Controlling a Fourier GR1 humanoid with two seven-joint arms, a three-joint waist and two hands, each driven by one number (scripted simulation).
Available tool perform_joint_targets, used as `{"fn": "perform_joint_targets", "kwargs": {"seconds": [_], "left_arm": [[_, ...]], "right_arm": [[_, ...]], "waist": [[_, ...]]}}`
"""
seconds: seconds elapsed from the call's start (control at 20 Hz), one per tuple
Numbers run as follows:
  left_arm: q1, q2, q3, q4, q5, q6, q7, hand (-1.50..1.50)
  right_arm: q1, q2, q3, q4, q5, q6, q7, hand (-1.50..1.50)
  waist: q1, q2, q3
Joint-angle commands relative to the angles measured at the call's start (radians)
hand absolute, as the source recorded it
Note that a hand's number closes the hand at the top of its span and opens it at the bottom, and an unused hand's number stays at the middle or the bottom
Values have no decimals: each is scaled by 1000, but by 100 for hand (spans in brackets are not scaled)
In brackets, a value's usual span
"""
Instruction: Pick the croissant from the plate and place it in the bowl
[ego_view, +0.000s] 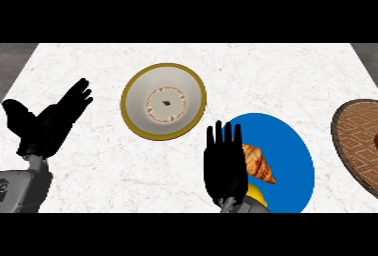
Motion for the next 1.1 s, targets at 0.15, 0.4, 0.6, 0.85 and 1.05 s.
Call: {"fn": "perform_joint_targets", "kwargs": {"seconds": [0.15, 0.4, 0.6, 0.85, 1.05], "left_arm": [[40, -34, 5, -77, -40, 4, 19, 0], [-47, 4, 89, 75, -1, -80, -15, 0], [28, -65, 47, -6, -59, -37, -32, 0], [10, -41, 76, -21, -54, -72, 30, 0], [25, -52, 77, -42, -69, -72, 24, 0]], "right_arm": [[16, -39, -70, 107, 39, -102, -69, -150], [-13, 1, -94, 151, 70, -71, -67, -150], [-16, -27, -159, 170, 64, -99, -108, -150], [38, -39, -150, 208, 98, -181, -155, -150], [7, -48, -220, 304, 94, -239, -196, -150]], "waist": [[1, 0, 0], [-3, 1, 0], [-1, 0, 0], [-1, 0, 0], [1, 1, 0]]}}
